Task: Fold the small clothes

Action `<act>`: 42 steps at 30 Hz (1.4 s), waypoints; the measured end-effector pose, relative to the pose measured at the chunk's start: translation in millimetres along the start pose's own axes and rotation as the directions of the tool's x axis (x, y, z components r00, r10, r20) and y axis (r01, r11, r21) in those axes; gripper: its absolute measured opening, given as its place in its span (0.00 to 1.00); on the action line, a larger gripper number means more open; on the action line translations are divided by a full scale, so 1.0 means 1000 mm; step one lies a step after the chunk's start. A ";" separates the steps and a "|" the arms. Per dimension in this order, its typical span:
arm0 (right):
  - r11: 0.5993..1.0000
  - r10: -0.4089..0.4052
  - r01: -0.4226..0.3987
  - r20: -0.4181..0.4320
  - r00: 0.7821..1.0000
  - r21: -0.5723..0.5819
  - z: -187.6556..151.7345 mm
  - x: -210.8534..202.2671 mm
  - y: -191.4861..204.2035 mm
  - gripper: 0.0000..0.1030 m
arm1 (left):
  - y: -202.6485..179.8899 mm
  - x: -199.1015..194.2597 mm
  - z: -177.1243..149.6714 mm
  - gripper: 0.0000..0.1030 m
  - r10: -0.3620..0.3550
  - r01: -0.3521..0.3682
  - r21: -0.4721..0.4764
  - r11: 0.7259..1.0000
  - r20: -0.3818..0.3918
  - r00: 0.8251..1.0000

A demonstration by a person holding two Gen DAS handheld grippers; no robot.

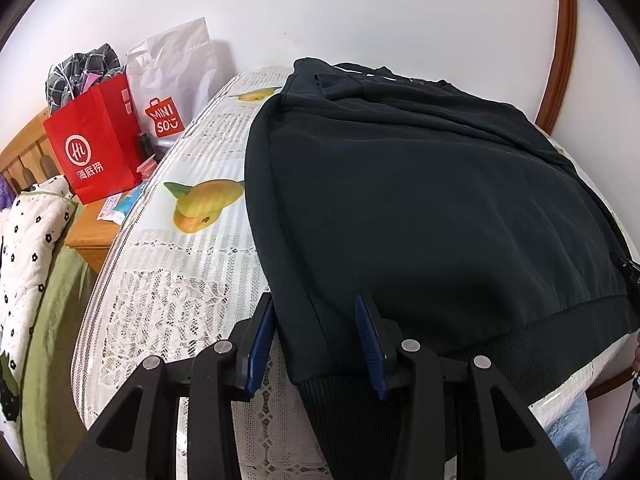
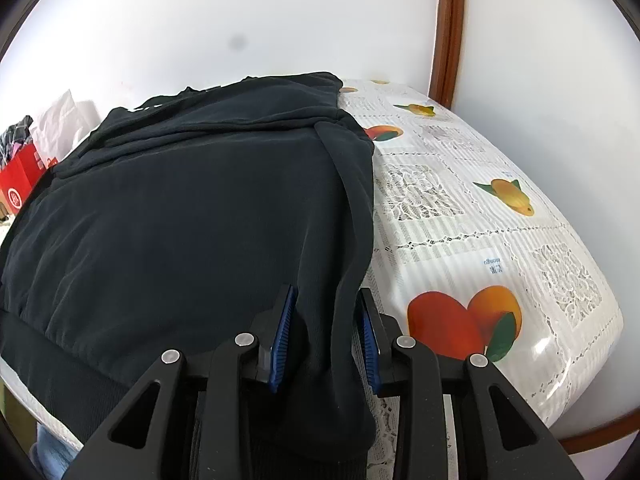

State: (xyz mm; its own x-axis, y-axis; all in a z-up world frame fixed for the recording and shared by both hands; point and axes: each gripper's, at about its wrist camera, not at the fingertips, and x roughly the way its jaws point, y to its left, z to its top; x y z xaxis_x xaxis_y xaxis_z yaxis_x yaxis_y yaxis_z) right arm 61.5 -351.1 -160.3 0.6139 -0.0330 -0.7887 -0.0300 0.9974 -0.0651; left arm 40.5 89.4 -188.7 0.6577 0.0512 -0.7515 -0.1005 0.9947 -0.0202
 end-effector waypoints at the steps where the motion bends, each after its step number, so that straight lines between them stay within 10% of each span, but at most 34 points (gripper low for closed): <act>1: 1.000 0.002 -0.002 0.003 1.000 0.002 -0.001 -0.001 0.000 0.30 | 0.000 -0.001 -0.001 0.37 -0.002 0.002 -0.002 1.000 0.000 1.000; 9: 0.996 0.081 -0.078 -0.071 0.994 0.048 0.015 0.008 -0.001 0.42 | 0.000 0.007 0.010 0.38 -0.026 0.026 0.000 1.000 -0.019 0.999; 12: 0.999 0.049 -0.050 -0.037 0.998 -0.010 0.012 0.008 0.012 0.30 | -0.002 0.010 0.013 0.34 -0.023 0.023 0.005 1.000 -0.014 1.000; 14: 0.996 0.086 -0.086 -0.014 0.996 -0.019 0.008 0.005 0.017 0.14 | -0.001 0.010 0.014 0.09 -0.034 0.034 0.002 0.999 -0.013 0.999; 26: 0.971 0.203 -0.213 0.095 0.975 0.105 0.009 -0.046 -0.025 0.10 | 0.000 -0.055 0.024 0.07 -0.200 0.201 0.000 0.980 0.085 0.976; 42: 0.964 0.204 -0.238 0.239 0.949 0.122 0.139 -0.042 -0.016 0.10 | 0.001 -0.036 0.148 0.07 -0.139 0.153 -0.042 0.987 0.243 0.960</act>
State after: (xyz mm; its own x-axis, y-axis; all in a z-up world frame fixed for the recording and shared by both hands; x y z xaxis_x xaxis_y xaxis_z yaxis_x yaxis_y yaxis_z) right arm 146.1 -356.9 -41.3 0.7651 0.1876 -0.6160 -0.0784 0.9767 0.1999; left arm 126.7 101.4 -64.1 0.8269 -0.0671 -0.5584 -0.0296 0.9863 -0.1623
